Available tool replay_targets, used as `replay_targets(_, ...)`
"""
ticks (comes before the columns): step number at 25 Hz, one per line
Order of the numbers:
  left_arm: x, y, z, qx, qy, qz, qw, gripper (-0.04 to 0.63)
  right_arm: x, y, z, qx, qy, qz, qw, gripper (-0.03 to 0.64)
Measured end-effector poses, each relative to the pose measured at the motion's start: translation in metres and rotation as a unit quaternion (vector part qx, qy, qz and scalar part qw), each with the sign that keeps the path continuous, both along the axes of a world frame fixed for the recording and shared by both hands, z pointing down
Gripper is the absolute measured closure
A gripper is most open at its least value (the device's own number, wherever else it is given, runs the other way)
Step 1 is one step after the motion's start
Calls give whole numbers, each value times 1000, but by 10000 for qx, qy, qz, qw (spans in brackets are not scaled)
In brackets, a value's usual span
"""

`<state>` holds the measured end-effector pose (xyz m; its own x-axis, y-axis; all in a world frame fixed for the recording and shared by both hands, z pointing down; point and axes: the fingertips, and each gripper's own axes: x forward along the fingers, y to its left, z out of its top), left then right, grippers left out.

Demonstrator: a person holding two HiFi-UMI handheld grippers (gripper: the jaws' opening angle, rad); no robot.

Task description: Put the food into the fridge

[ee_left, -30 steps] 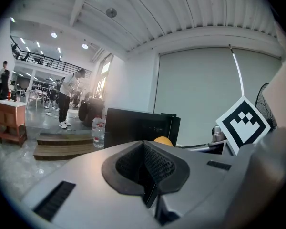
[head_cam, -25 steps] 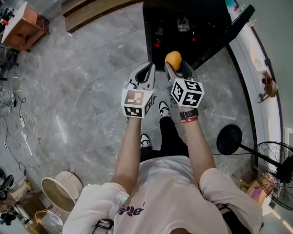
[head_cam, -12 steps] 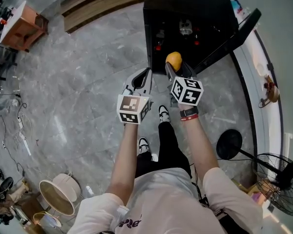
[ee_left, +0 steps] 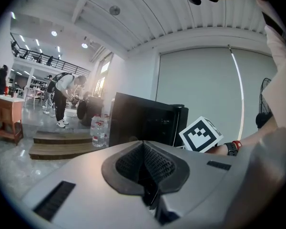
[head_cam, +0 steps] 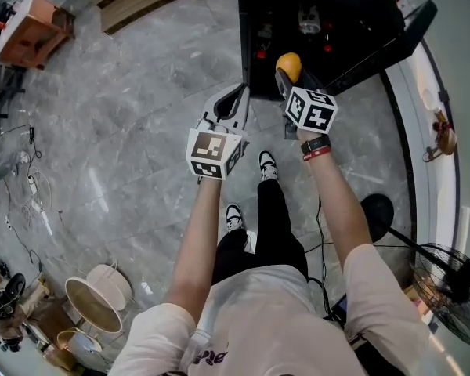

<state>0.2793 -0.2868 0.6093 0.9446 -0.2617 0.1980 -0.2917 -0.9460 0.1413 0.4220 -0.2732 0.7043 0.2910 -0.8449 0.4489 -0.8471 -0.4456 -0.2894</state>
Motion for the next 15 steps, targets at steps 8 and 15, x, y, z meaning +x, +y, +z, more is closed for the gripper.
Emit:
replay_targets(8,5,-18,25,377,-202,-74,9991,577,4,-23,56,-361,-186,-202,9990,319)
replay_targets(15,8,-30,45,364,-240,-41,9990,577,19,-39,81,-526,-71,-262,9982,318)
